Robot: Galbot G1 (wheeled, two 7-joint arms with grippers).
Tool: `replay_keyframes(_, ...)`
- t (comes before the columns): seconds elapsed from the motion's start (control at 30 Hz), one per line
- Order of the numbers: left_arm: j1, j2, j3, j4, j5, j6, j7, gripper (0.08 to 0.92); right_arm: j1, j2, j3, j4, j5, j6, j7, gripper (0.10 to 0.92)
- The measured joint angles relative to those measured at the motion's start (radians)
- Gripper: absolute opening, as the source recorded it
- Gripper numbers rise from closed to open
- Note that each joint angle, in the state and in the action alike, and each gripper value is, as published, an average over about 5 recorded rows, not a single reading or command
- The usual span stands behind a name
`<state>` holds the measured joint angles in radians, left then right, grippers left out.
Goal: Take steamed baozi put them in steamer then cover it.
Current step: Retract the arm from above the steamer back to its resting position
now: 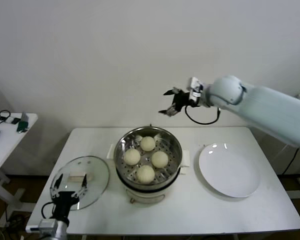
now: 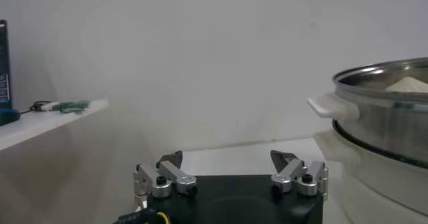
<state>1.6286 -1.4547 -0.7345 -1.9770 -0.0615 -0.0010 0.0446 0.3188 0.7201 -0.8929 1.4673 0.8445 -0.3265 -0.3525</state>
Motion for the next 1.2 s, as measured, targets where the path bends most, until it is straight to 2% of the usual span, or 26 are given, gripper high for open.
replay_keyframes(0.23, -0.024, 0.028, 0.018, 0.021, 0.011, -0.007, -0.017, 0.823, -0.456, -0.143, 0.455, 0.046, -0.002, 0.08, 0.121, 0.823)
replay_keyframes(0.43, -0.038, 0.056, 0.022, 0.034, 0.055, -0.026, -0.031, 0.823, -0.853, -0.157, 0.852, 0.083, -0.037, 0.205, 0.14, 0.823)
replay_keyframes(0.77, -0.035, 0.104, 0.009, 0.045, 0.218, -0.069, -0.068, 0.823, -1.46, -0.005, 1.332, 0.116, -0.116, 0.404, 0.144, 0.823)
replay_keyframes(1.0, -0.012, 0.16, -0.002, 0.05, 0.432, -0.086, -0.119, 0.823, -1.715, 0.135, 1.441, 0.148, -0.188, 0.49, 0.16, 0.823)
replay_keyframes(1.2, -0.001, 0.187, 0.01, 0.085, 0.7, -0.085, -0.221, 0.823, -1.812, 0.25, 1.468, 0.163, -0.26, 0.545, 0.183, 0.823)
